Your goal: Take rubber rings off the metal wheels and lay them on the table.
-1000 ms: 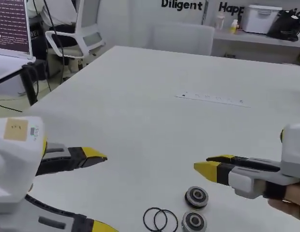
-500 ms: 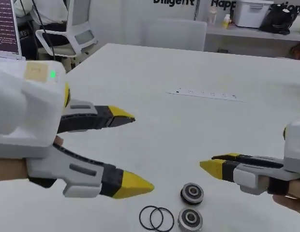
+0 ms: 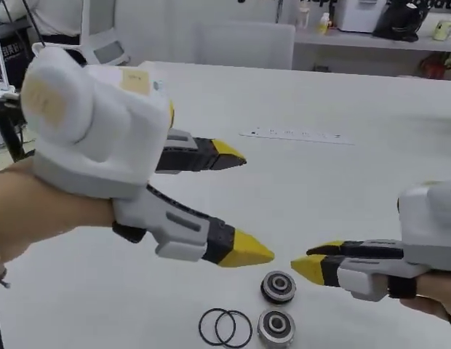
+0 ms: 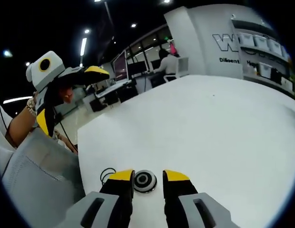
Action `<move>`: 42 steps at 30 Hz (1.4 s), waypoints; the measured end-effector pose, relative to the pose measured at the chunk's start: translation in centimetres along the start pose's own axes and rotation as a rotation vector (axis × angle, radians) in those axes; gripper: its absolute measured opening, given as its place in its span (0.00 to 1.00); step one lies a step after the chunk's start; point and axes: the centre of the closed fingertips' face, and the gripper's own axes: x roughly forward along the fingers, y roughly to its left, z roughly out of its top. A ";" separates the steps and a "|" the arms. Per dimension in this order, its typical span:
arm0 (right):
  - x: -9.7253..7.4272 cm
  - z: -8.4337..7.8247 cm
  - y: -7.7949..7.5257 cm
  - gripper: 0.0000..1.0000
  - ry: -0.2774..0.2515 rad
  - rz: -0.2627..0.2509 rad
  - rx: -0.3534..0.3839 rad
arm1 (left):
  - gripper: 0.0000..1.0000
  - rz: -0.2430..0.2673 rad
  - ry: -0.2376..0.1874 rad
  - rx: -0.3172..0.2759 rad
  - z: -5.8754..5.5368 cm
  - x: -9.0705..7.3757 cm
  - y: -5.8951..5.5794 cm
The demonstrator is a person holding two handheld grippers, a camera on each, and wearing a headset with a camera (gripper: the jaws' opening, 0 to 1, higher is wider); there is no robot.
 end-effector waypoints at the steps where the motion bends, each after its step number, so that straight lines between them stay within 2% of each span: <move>1: 0.0 -0.1 0.0 0.21 0.006 -0.001 -0.006 | 0.69 -0.006 -0.006 0.002 0.2 0.3 0.0; 5: 0.2 -0.5 -0.1 0.21 0.023 0.001 -0.018 | 0.65 -0.034 -0.032 -0.007 0.7 1.9 0.1; 10: 0.3 -1.1 -0.2 0.21 0.050 0.004 -0.027 | 0.62 -0.063 -0.040 -0.002 0.4 3.7 -0.3; 17: 0.3 -1.5 -0.1 0.21 0.062 0.017 -0.023 | 0.54 -0.070 0.007 -0.033 -2.7 5.5 -0.4; 23: 0.5 -2.1 0.1 0.20 0.085 0.025 -0.022 | 0.48 -0.059 0.018 -0.065 -4.7 6.3 -0.9; 28: 0.7 -2.8 0.1 0.20 0.121 0.026 -0.050 | 0.43 -0.055 0.085 -0.068 -7.5 7.0 -1.6; 31: 0.7 -3.0 0.2 0.20 0.128 0.031 -0.052 | 0.41 -0.072 0.085 -0.089 -8.2 7.5 -2.0; 34: 0.7 -3.4 0.2 0.20 0.145 0.030 -0.057 | 0.36 -0.090 0.106 -0.098 -8.9 7.9 -2.4; 38: 0.8 -3.7 0.2 0.20 0.155 0.033 -0.056 | 0.35 -0.093 0.116 -0.101 -9.4 8.0 -2.6; 42: 0.9 -4.2 0.2 0.21 0.171 0.033 -0.060 | 0.29 -0.094 0.121 -0.106 -9.9 8.1 -2.5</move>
